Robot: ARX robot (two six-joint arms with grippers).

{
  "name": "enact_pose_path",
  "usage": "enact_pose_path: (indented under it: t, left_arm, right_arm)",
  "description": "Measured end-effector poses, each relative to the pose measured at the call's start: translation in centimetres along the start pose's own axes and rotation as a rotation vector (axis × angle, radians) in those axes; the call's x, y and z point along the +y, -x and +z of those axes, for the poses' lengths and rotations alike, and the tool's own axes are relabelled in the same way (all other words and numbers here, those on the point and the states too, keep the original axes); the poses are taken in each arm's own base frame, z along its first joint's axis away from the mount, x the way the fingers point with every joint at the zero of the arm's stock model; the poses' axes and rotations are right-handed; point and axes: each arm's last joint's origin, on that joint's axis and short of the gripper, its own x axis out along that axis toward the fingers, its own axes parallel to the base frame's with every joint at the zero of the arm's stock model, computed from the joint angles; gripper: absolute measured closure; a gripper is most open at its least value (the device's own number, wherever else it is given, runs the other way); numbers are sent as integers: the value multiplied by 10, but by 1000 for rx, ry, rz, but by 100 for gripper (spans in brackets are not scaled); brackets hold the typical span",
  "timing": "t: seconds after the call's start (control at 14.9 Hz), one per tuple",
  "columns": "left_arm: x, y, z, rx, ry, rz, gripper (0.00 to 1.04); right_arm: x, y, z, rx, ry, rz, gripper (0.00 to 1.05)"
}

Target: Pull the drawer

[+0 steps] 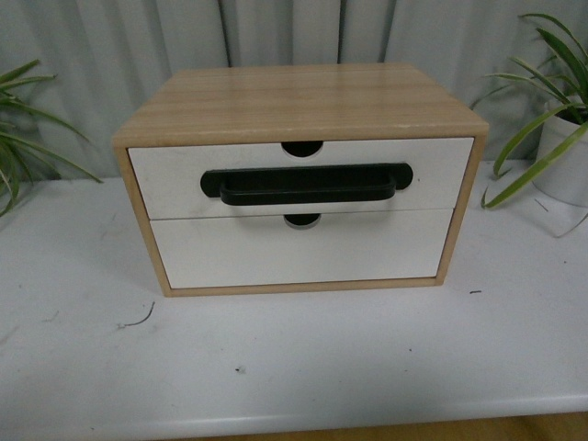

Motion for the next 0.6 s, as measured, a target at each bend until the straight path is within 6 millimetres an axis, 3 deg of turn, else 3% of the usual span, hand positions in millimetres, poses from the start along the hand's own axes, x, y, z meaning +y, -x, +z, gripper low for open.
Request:
enact_pose_path:
  t: [0.6]
  left_arm:
    - [0,0,0,0,0,0,7]
  right_arm:
    - [0,0,0,0,0,0,6]
